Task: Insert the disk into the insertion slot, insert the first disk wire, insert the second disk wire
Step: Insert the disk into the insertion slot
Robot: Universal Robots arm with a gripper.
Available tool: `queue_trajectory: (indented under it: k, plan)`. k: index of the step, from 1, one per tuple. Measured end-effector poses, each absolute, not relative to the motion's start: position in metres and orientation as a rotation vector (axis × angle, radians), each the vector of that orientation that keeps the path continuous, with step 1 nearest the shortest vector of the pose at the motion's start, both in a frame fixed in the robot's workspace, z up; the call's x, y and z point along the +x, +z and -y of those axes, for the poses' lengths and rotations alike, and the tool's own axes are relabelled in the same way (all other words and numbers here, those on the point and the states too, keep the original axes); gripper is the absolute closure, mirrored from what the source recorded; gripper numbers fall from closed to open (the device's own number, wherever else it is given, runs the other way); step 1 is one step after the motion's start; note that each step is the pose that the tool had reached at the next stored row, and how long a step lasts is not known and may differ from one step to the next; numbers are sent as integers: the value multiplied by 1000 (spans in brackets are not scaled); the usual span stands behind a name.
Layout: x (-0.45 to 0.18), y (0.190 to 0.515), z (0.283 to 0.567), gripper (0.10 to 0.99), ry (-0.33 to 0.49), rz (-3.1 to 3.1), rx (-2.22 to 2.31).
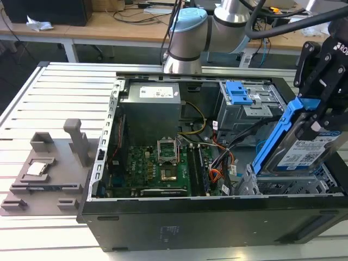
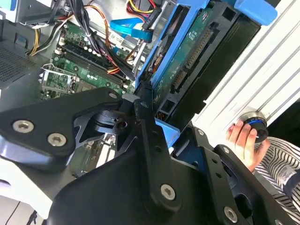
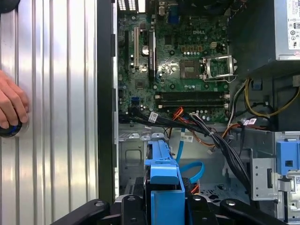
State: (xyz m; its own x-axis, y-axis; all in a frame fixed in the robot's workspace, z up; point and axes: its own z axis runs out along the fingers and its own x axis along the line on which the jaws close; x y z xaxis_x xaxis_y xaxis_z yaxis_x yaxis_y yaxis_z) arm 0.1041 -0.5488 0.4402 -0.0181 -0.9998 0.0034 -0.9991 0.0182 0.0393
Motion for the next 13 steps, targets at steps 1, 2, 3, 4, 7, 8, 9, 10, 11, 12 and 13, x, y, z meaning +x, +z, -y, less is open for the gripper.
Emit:
queue_trajectory:
  k: [1,2,3,4,7,8,9,10,11,12,13]
  plan:
    - [104,437,549,718,-40,2220,2180]
    - [104,435,549,718,-40,2220,2180]
    - [104,434,549,718,-40,2220,2180]
    - [104,430,549,718,-40,2220,2180]
    - [104,425,549,718,-40,2220,2180]
    - [104,422,549,718,-40,2220,2180]
    - [104,419,549,718,-40,2220,2180]
    - [104,417,549,718,-40,2220,2180]
    - [104,414,549,718,-40,2220,2180]
    - [104,412,549,718,-40,2220,2180]
    - [104,408,549,718,-40,2220,2180]
